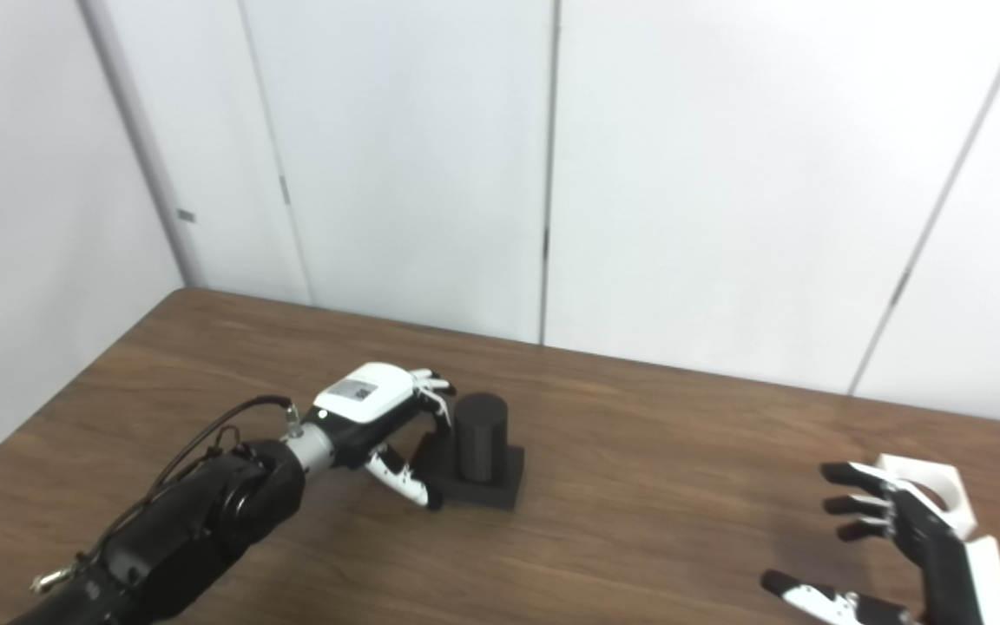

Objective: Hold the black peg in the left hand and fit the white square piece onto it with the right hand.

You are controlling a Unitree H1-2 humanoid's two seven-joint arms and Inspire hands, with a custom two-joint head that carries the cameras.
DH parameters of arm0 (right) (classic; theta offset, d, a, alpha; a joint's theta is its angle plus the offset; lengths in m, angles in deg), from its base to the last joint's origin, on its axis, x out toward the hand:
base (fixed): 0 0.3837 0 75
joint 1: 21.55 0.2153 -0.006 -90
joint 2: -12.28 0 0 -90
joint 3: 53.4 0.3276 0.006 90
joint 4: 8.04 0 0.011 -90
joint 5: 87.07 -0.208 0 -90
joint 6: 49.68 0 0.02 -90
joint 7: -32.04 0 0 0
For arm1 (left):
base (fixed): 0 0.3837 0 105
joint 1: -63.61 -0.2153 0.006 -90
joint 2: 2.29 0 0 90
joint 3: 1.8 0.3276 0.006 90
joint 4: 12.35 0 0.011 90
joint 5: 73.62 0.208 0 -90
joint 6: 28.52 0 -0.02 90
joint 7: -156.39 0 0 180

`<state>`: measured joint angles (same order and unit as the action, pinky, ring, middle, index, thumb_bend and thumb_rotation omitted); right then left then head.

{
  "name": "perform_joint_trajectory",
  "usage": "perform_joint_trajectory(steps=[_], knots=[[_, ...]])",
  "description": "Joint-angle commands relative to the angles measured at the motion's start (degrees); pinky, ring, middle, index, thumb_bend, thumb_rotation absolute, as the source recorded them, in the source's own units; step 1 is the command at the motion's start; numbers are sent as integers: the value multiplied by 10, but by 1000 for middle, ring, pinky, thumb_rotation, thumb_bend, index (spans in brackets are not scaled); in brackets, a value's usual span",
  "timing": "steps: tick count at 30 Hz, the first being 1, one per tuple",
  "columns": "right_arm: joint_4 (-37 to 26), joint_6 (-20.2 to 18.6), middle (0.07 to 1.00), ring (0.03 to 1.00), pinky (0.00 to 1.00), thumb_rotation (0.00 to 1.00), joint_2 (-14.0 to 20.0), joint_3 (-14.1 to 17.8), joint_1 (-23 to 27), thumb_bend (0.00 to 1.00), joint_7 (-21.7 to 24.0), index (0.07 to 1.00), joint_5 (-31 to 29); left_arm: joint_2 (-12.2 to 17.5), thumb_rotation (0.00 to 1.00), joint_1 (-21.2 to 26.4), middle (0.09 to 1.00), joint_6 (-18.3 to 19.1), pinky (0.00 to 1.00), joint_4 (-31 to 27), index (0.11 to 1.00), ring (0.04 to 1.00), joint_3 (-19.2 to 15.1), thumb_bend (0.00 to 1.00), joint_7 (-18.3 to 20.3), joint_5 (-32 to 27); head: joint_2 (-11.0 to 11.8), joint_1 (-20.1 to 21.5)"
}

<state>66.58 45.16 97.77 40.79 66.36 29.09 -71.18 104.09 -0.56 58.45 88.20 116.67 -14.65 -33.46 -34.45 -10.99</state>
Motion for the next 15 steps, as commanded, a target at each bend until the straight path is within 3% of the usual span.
perform_joint_trajectory(steps=[1, 6, 15], knots=[[-12, 4, 700, 608, 506, 0, 2, 4, 17, 627, -7, 664, 7, -13, 69, -18, 894, -26, 862, -9, 488, 927, 30, 521, 32, 21, -3, 7], [-1, 7, 700, 611, 505, 0, -1, 5, 18, 633, -11, 664, 13, -26, 72, -17, 905, -20, 886, -36, 490, 935, 55, 522, 71, 34, -13, 26], [13, 20, 700, 606, 496, 0, 0, 3, 25, 622, -20, 670, 20, -46, 76, -9, 895, -49, 873, -38, 490, 921, 105, 521, 90, 70, -33, 72]])
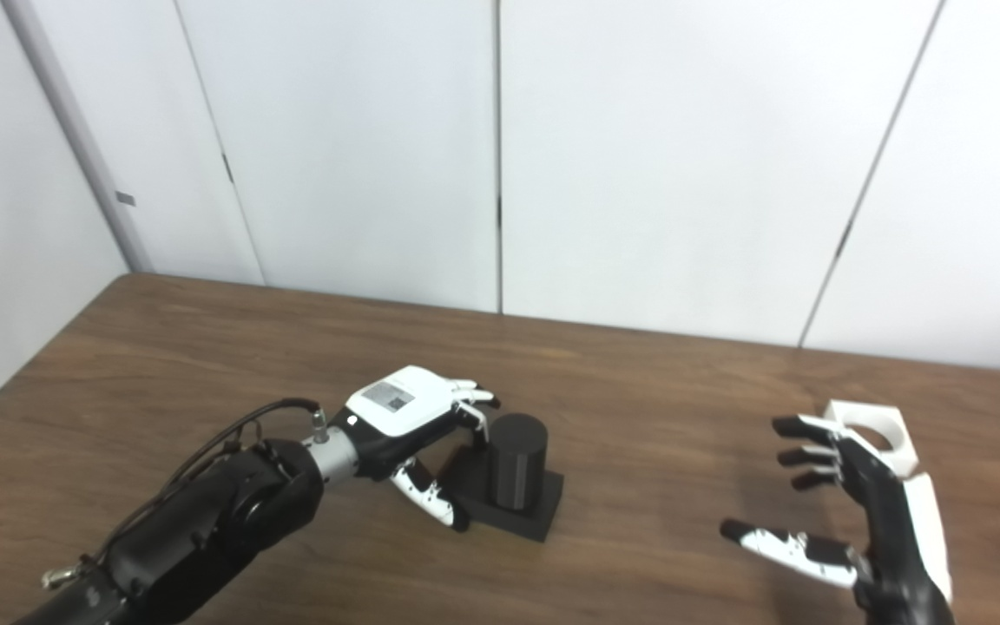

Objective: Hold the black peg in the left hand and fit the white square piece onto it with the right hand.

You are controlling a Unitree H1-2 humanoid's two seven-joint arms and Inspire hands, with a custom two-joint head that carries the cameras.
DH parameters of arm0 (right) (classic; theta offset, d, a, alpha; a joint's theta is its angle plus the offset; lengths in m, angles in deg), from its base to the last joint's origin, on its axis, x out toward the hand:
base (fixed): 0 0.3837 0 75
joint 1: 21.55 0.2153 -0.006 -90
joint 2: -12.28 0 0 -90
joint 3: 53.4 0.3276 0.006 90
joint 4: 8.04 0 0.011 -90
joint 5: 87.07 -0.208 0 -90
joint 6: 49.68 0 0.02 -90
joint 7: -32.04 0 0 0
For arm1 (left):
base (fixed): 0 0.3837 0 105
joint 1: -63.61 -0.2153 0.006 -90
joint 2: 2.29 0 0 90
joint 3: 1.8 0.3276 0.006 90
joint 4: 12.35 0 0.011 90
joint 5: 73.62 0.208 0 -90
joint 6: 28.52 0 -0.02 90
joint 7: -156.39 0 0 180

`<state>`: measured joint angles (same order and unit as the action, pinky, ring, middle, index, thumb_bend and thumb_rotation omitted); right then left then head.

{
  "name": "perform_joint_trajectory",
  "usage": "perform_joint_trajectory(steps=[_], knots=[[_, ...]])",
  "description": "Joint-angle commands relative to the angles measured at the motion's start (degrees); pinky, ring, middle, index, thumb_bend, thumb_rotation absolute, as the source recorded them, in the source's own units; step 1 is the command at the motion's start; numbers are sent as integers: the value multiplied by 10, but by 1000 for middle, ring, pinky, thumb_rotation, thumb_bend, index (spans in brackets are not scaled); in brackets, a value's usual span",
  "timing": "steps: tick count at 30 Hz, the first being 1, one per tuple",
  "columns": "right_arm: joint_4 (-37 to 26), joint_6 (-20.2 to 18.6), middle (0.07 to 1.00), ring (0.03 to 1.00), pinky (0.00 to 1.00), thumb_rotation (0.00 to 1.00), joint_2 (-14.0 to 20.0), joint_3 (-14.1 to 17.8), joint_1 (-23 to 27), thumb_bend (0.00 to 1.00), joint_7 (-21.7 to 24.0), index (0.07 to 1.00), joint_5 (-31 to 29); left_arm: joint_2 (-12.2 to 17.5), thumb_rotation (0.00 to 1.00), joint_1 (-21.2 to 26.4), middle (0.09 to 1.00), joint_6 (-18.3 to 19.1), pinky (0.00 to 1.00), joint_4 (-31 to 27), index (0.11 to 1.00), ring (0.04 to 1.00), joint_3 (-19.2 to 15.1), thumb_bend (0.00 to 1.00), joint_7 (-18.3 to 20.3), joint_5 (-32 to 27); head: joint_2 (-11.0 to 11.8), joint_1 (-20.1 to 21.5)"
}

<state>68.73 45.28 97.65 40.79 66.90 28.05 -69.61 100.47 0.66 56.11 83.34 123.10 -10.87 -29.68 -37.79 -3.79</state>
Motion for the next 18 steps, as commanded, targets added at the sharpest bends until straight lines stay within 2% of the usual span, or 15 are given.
perform_joint_trajectory(steps=[1, 4, 10, 14, 15, 18], knots=[[-7, 22, 700, 607, 495, 0, 2, 2, 21, 626, -11, 669, 6, -10, 76, -20, 897, -28, 883, 11, 490, 925, 46, 521, 55, 36, -2, 9], [-4, 34, 695, 592, 477, 0, 3, 0, 25, 623, -15, 665, 10, -11, 77, -20, 891, -26, 867, 7, 490, 917, 56, 521, 62, 42, -4, 39], [-32, -2, 694, 600, 487, 0, 19, 16, 28, 632, -6, 661, 20, -6, 75, -23, 890, -34, 830, -2, 490, 904, 67, 522, 59, 54, -1, 101], [-62, -54, 711, 619, 503, 9, 54, 31, 38, 649, 26, 684, 23, 2, 76, -22, 880, -46, 824, -5, 490, 890, 68, 522, 58, 63, 5, 137], [-69, -71, 715, 624, 508, 12, 68, 34, 43, 653, 39, 687, 22, 4, 76, -22, 878, -49, 823, -4, 490, 888, 67, 522, 57, 64, 8, 145], [-93, -131, 746, 675, 573, 102, 127, 38, 60, 691, 90, 714, 34, 8, 77, -23, 877, -53, 825, -5, 490, 884, 66, 522, 64, 62, 18, 165]])
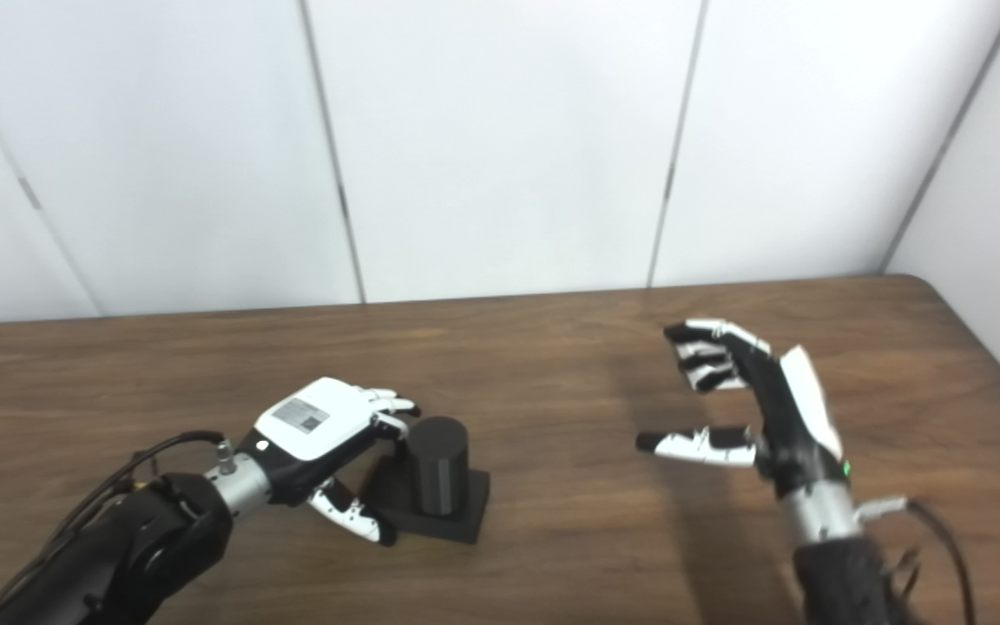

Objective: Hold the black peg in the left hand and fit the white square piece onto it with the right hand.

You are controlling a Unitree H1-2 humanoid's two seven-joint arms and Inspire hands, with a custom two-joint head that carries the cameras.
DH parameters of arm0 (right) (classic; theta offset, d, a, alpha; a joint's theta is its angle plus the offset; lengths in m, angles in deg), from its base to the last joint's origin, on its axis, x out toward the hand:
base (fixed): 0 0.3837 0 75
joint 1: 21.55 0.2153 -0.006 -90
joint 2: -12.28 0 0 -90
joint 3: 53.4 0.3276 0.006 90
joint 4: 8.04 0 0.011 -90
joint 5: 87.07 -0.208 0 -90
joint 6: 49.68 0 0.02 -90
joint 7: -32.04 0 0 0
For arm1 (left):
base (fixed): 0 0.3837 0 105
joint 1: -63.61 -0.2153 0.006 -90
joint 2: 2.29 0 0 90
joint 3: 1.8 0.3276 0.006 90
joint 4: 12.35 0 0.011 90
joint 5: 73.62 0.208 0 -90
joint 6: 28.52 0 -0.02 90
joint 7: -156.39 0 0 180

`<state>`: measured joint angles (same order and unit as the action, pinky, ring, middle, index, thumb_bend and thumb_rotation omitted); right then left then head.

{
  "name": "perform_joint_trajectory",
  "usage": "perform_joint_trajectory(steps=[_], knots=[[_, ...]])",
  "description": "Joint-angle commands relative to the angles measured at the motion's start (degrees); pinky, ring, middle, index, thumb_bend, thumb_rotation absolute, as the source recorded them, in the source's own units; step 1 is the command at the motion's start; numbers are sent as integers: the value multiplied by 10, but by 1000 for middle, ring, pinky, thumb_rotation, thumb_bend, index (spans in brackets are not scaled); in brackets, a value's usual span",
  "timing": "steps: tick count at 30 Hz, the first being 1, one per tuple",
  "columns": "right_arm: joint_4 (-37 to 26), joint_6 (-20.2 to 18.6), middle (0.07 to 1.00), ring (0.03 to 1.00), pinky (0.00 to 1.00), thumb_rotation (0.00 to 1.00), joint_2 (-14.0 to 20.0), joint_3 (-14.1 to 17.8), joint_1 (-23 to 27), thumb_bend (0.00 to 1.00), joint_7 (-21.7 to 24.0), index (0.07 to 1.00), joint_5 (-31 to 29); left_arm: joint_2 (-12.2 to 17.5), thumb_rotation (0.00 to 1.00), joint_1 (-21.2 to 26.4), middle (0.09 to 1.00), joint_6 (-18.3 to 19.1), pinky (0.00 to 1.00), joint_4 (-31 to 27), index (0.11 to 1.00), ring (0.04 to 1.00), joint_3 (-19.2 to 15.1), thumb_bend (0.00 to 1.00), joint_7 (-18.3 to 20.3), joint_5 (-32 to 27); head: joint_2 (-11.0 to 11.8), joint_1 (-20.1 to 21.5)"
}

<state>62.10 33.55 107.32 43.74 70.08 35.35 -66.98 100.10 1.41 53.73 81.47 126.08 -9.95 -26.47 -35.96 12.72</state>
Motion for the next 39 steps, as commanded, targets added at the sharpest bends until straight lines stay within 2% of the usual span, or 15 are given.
perform_joint_trajectory(steps=[1, 4, 6, 7, 8, 11, 15, 18, 26, 31, 39], knots=[[-31, -25, 756, 690, 586, 115, 54, 8, 35, 703, 33, 724, 15, 13, 77, -31, 877, -30, 826, 13, 490, 882, 37, 522, 57, 30, -1, 0], [-35, -36, 775, 720, 602, 110, 121, -2, 56, 762, 75, 737, 47, 18, 77, -35, 875, -33, 828, 12, 491, 876, 36, 522, 56, 28, 10, 31], [-40, -52, 810, 763, 612, 98, 155, -18, 72, 801, 107, 751, 75, 24, 76, -37, 872, -44, 820, 15, 491, 872, 32, 522, 47, 23, 22, 69], [-43, -62, 826, 783, 622, 103, 172, -27, 80, 813, 123, 762, 93, 26, 75, -40, 869, -47, 811, 15, 490, 869, 29, 522, 44, 19, 22, 69], [-44, -70, 848, 807, 645, 111, 185, -37, 88, 827, 137, 777, 111, 28, 74, -42, 867, -51, 810, 16, 490, 867, 26, 522, 42, 18, 32, 89], [-35, -87, 879, 834, 688, 102, 206, -63, 117, 866, 163, 791, 161, 33, 72, -47, 868, -50, 807, 7, 490, 865, 20, 523, 49, 19, 43, 111], [1, -87, 900, 850, 678, 108, 220, -94, 157, 887, 180, 801, 231, 36, 69, -53, 856, -49, 798, -1, 490, 849, 12, 524, 50, 10, 56, 130], [31, -85, 906, 856, 678, 93, 224, -107, 185, 893, 192, 804, 255, 37, 68, -57, 847, -57, 773, 4, 490, 836, 7, 524, 38, 8, 61, 136], [130, -72, 900, 862, 700, 112, 225, -142, 254, 870, 211, 813, 279, 41, 67, -64, 856, -73, 782, 10, 490, 853, -10, 524, 31, 5, 68, 145], [209, -80, 911, 878, 725, 131, 215, -177, 299, 875, 215, 823, 299, 40, 67, -68, 856, -86, 783, 15, 490, 852, -17, 524, 25, 2, 72, 150], [318, -83, 907, 877, 697, 119, 203, -227, 355, 878, 221, 825, 313, 43, 69, -71, 860, -98, 790, 24, 490, 850, -20, 523, 19, 4, 71, 148]])
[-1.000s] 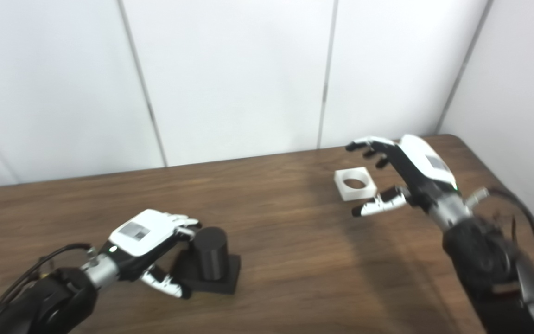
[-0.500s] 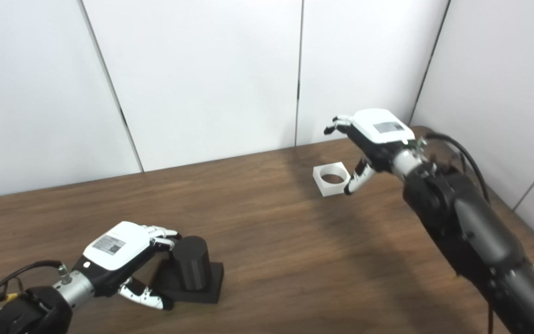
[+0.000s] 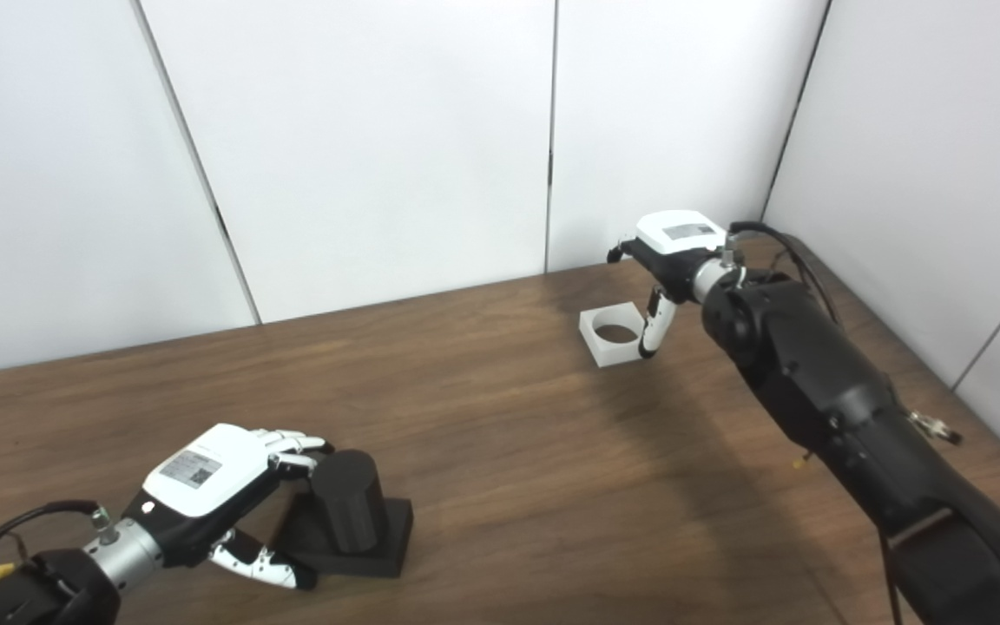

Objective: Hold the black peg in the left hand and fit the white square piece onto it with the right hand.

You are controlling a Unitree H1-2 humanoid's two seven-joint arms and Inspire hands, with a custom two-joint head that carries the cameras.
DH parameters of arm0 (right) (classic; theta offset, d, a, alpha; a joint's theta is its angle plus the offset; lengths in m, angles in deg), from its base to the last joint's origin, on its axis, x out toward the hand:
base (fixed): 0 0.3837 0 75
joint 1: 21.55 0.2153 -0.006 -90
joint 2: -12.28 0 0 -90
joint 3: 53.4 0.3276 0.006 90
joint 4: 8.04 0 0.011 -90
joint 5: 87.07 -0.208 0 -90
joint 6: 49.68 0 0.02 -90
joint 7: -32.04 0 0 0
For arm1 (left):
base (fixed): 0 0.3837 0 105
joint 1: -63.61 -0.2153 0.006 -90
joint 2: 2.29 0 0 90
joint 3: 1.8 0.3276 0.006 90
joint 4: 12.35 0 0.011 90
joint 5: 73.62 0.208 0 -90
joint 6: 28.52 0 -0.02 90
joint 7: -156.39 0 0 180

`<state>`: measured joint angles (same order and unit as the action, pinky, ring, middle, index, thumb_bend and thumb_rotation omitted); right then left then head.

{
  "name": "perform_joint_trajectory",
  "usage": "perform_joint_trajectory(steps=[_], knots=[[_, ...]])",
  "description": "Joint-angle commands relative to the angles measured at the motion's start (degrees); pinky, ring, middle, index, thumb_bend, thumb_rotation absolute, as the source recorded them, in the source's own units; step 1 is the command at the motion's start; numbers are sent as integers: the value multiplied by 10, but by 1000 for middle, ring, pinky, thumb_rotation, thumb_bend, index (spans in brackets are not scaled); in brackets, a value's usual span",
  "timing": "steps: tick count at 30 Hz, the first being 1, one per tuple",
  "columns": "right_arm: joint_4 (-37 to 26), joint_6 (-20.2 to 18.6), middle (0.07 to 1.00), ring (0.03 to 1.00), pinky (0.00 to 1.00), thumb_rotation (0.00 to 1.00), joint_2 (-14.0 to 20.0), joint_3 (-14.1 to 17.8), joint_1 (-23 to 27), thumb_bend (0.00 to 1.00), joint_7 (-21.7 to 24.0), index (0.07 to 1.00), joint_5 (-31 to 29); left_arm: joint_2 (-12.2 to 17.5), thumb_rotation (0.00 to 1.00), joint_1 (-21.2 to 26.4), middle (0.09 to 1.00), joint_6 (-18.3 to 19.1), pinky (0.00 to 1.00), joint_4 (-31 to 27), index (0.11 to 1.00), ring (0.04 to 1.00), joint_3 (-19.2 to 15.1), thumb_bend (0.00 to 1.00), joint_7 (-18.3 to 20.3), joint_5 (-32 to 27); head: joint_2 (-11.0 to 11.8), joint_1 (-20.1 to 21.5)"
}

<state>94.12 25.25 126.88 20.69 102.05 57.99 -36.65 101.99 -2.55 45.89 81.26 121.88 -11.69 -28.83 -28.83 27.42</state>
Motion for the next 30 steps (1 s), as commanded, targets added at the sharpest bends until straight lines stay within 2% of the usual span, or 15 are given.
perform_joint_trajectory(steps=[1, 8, 11, 21, 30], knots=[[9, -2, 906, 874, 701, 126, 5, -2, 39, 882, -6, 826, 12, 24, 70, -32, 859, -22, 790, 27, 490, 848, 21, 523, 35, 26, -1, 0], [66, 9, 881, 852, 694, 178, -2, -24, 55, 901, -12, 811, 6, 22, 70, -32, 862, -20, 801, 26, 490, 852, 18, 523, 44, 26, -3, -8], [85, 2, 881, 857, 711, 190, -8, -32, 58, 911, -10, 806, 7, 22, 69, -34, 857, -23, 793, 24, 490, 847, 16, 523, 40, 25, -4, -12], [102, 8, 878, 867, 732, 191, -12, -41, 47, 903, -21, 781, 0, 22, 68, -35, 859, -11, 788, 8, 490, 847, 14, 523, 61, 22, -10, -15], [105, 27, 841, 839, 689, 146, -9, -43, 28, 821, -53, 650, -11, 19, 66, -38, 854, -9, 777, 2, 490, 841, 9, 524, 62, 20, -15, -19]])
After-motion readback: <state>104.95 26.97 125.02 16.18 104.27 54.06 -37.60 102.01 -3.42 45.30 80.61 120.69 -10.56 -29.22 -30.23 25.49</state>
